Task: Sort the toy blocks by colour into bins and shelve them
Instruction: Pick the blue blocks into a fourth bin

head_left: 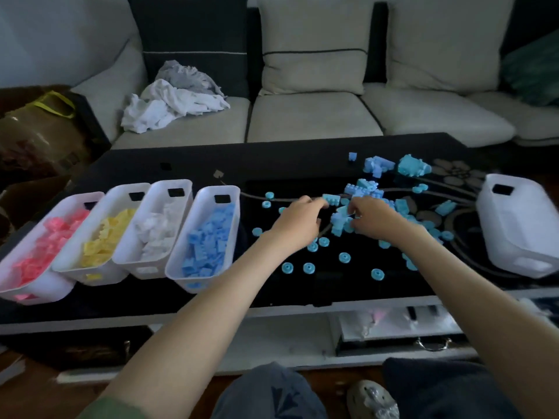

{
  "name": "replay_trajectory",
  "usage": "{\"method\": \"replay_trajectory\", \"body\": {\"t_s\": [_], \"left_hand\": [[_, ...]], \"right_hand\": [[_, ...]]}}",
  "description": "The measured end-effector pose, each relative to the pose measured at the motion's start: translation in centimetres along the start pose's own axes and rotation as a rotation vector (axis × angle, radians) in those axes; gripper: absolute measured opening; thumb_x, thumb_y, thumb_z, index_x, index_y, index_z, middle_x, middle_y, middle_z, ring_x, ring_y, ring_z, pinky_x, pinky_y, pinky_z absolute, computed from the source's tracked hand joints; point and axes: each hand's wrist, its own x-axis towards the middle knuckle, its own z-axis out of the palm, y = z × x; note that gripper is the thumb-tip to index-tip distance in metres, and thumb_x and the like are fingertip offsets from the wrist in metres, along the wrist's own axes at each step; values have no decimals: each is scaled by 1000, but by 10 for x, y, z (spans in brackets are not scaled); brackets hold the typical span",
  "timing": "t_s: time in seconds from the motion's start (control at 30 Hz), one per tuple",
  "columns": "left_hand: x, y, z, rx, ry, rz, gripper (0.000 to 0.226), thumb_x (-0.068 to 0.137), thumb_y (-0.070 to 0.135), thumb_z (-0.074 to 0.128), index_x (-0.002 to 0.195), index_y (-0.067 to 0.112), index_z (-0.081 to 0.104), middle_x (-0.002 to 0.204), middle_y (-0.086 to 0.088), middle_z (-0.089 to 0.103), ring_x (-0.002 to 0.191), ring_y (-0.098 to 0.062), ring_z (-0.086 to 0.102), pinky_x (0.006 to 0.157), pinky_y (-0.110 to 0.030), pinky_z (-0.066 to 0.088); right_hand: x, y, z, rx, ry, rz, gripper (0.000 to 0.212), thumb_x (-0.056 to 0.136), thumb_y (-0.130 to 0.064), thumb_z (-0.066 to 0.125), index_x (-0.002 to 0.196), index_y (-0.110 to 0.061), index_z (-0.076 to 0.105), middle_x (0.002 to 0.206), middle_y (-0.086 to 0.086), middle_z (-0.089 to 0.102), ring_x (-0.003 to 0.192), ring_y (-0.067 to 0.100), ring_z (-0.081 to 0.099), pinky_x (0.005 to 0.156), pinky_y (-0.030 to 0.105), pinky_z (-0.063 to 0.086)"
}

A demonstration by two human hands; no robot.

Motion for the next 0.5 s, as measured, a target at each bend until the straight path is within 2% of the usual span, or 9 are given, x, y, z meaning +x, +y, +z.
{"method": "replay_trajectory", "body": {"t_s": [0.07, 0.1, 0.13, 0.2, 0.3, 0.4, 0.5], "left_hand": [[20, 10, 16, 5, -94, -16, 48, 97, 2, 40, 140, 25, 40, 130, -5, 41, 89, -22, 54, 63, -33, 45], [27, 12, 22, 18, -130, -30, 49, 97, 2, 38, 140, 25, 39, 130, -5, 41, 83, -22, 54, 60, -33, 45], [31, 13, 26, 29, -156, -43, 47, 97, 4, 38, 139, 26, 40, 131, -6, 41, 85, -22, 54, 64, -34, 48], [40, 17, 33, 39, -182, -53, 39, 98, 13, 40, 135, 25, 42, 130, -5, 44, 98, -25, 54, 79, -40, 51], [44, 19, 35, 45, -130, -32, 27, 99, 26, 43, 125, 21, 47, 120, -4, 51, 103, -24, 53, 86, -42, 49], [49, 23, 37, 60, -79, -32, 18, 97, 27, 49, 111, 16, 49, 108, -3, 53, 94, -22, 53, 78, -39, 49], [54, 27, 39, 71, -41, -45, 14, 94, 25, 53, 100, 15, 46, 92, -2, 53, 82, -23, 52, 62, -34, 41]], "right_hand": [[-7, 24, -2, -44, -78, 46, 31, 88, -24, 62, 116, -16, 51, 117, 5, 47, 109, 26, 49, 87, 35, 44], [-9, 31, 1, -43, -94, 24, 30, 88, -25, 62, 114, -18, 50, 112, 2, 45, 108, 24, 48, 86, 34, 44], [-11, 34, 4, -26, -87, -21, 28, 88, -23, 62, 113, -19, 50, 109, -1, 42, 105, 21, 47, 83, 31, 41], [-12, 39, 8, 6, -70, -99, 26, 90, -16, 60, 114, -19, 49, 107, -4, 39, 100, 15, 45, 80, 26, 36], [-11, 39, 12, 19, -61, -173, 21, 91, -12, 55, 110, -19, 48, 105, -3, 39, 97, 20, 50, 80, 32, 42], [-12, 41, 14, 67, -68, -204, 20, 91, -11, 56, 108, -20, 49, 109, -2, 41, 97, 22, 51, 82, 36, 44], [-16, 42, 14, 108, -82, -243, 29, 91, -10, 57, 118, -19, 51, 117, -5, 39, 98, 13, 47, 85, 28, 40]]}}
